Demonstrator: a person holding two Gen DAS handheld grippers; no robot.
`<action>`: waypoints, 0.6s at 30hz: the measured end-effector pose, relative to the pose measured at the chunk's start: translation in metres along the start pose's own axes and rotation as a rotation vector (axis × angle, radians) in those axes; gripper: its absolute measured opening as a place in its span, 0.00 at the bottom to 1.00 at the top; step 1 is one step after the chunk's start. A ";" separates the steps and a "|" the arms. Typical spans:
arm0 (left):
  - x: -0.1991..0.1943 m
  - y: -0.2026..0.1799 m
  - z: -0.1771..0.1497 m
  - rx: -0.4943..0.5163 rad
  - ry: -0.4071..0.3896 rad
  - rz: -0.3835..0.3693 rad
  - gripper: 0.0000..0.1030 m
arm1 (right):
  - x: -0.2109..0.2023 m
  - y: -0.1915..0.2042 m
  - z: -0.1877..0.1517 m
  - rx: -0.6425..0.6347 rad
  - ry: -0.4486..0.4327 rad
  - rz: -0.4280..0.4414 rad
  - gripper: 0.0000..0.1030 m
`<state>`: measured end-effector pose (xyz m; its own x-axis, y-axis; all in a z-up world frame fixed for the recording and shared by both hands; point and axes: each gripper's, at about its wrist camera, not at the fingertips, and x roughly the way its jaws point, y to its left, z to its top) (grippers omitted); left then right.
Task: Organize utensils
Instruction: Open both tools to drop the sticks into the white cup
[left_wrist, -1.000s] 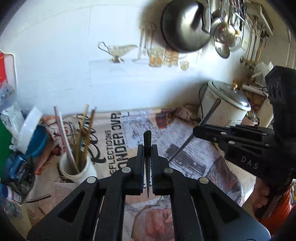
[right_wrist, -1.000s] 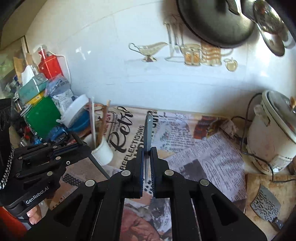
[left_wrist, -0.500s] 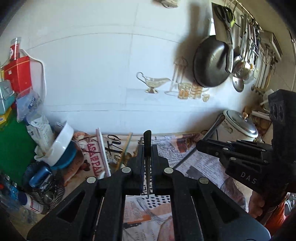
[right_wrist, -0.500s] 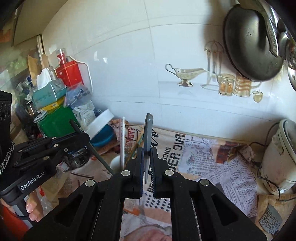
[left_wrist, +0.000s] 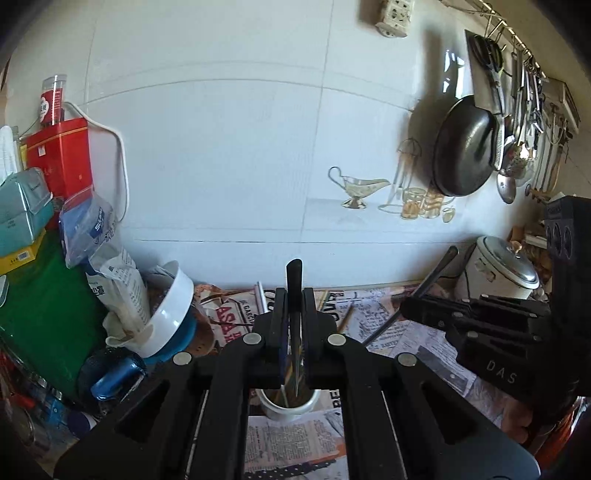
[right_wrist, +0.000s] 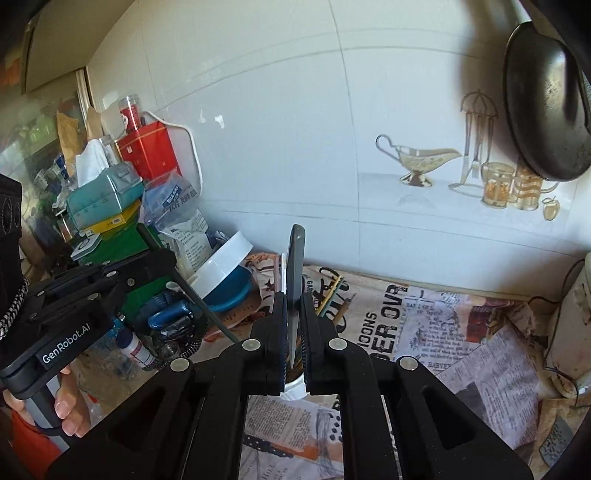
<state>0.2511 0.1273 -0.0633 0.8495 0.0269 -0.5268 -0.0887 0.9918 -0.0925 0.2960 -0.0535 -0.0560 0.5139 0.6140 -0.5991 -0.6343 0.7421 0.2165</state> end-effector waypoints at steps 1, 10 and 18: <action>0.005 0.003 0.000 -0.001 0.007 0.006 0.04 | 0.007 0.002 -0.001 0.002 0.014 0.001 0.06; 0.070 0.022 -0.025 -0.012 0.153 0.024 0.04 | 0.070 0.006 -0.022 0.026 0.167 -0.021 0.06; 0.102 0.025 -0.040 -0.038 0.263 0.014 0.04 | 0.098 0.002 -0.034 0.020 0.260 -0.034 0.06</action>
<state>0.3149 0.1495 -0.1528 0.6846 0.0019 -0.7290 -0.1227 0.9860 -0.1127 0.3253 -0.0013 -0.1408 0.3675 0.5006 -0.7838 -0.6065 0.7679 0.2061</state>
